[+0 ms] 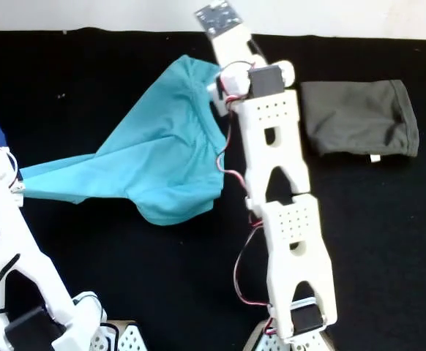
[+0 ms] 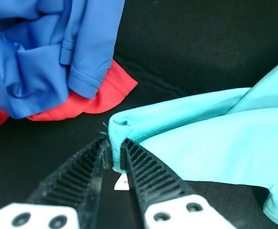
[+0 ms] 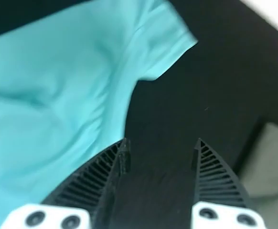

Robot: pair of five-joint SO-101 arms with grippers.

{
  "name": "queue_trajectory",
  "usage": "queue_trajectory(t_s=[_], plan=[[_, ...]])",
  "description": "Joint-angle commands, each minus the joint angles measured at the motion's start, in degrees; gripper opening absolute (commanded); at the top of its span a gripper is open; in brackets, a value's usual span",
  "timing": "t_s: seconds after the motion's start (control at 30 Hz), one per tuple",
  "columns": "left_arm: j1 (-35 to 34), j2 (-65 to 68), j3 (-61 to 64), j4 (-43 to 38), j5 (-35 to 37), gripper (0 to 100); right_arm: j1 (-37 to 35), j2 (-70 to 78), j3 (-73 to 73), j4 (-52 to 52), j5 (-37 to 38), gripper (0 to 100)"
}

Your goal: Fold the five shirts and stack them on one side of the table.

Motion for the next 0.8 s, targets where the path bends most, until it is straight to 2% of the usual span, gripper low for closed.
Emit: queue_trajectory(t_s=[0.0,0.13,0.23,0.43,0.53,0.63,0.77], plan=[[2.86,-0.22,-0.4,-1.67,0.09,1,-0.92,-3.91,-1.89,2.42,-0.62,20.8],[5.67,-0.22,-0.22,-1.93,0.09,1,-2.15,-5.85,2.95,2.59,-2.64,20.8],[6.02,-0.22,-0.22,-1.85,0.09,1,-3.21,-11.38,11.91,2.59,-4.48,20.8],[6.11,-0.13,-0.31,-1.85,0.09,1,-9.45,-31.6,46.9,2.24,-5.45,21.5],[6.11,-0.13,-0.31,-1.85,0.09,1,-14.11,-37.41,62.02,0.75,-4.92,26.6],[6.11,-0.13,-0.22,-1.76,0.09,1,-17.1,-39.43,72.13,-3.21,-1.58,32.4],[5.85,-0.13,-0.13,-1.58,0.09,1,-19.38,-39.52,80.4,-9.71,-0.7,32.8]])
